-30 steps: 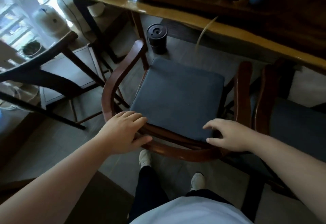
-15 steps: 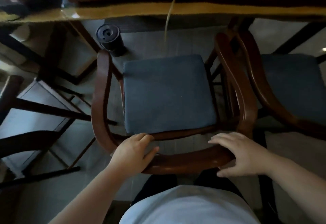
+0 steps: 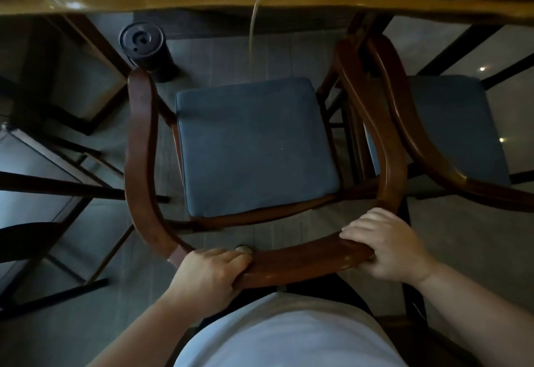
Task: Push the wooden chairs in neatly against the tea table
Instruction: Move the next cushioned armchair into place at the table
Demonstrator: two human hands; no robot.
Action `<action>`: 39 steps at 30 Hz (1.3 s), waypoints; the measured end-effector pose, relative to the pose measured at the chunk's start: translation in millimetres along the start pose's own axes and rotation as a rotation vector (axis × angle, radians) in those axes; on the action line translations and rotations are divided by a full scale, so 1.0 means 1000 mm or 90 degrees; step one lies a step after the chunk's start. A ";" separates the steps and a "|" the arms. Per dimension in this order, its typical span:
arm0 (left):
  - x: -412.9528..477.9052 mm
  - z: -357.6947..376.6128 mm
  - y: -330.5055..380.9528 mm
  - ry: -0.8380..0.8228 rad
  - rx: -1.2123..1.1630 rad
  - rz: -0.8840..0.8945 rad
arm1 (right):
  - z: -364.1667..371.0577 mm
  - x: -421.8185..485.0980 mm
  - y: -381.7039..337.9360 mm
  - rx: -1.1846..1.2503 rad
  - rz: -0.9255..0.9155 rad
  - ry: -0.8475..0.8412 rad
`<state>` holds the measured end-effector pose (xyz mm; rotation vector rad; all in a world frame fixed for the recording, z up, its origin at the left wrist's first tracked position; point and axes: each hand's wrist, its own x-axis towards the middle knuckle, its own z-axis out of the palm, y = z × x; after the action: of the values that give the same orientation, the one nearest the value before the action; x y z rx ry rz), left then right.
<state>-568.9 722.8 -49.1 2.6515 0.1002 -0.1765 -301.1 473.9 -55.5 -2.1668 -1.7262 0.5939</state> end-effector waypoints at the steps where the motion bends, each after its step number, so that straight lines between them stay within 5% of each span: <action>1: 0.000 0.000 -0.001 0.001 0.004 0.003 | 0.001 -0.001 0.001 0.001 0.003 -0.003; 13: -0.007 -0.046 -0.070 0.026 0.063 -0.047 | 0.014 0.056 -0.051 -0.002 0.041 0.029; 19: -0.003 -0.049 -0.062 0.061 0.068 -0.067 | -0.014 0.081 -0.005 -0.021 0.049 -0.307; 25: 0.005 -0.043 -0.047 0.086 0.072 -0.077 | -0.029 0.101 0.036 -0.202 0.032 -0.475; 39: 0.062 -0.047 -0.048 0.117 0.084 -0.018 | -0.045 0.099 0.072 -0.231 0.079 -0.361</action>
<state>-507.0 789.7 -38.3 2.7948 0.1929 0.0529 -198.8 554.9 -64.1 -2.5368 -2.1234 1.0880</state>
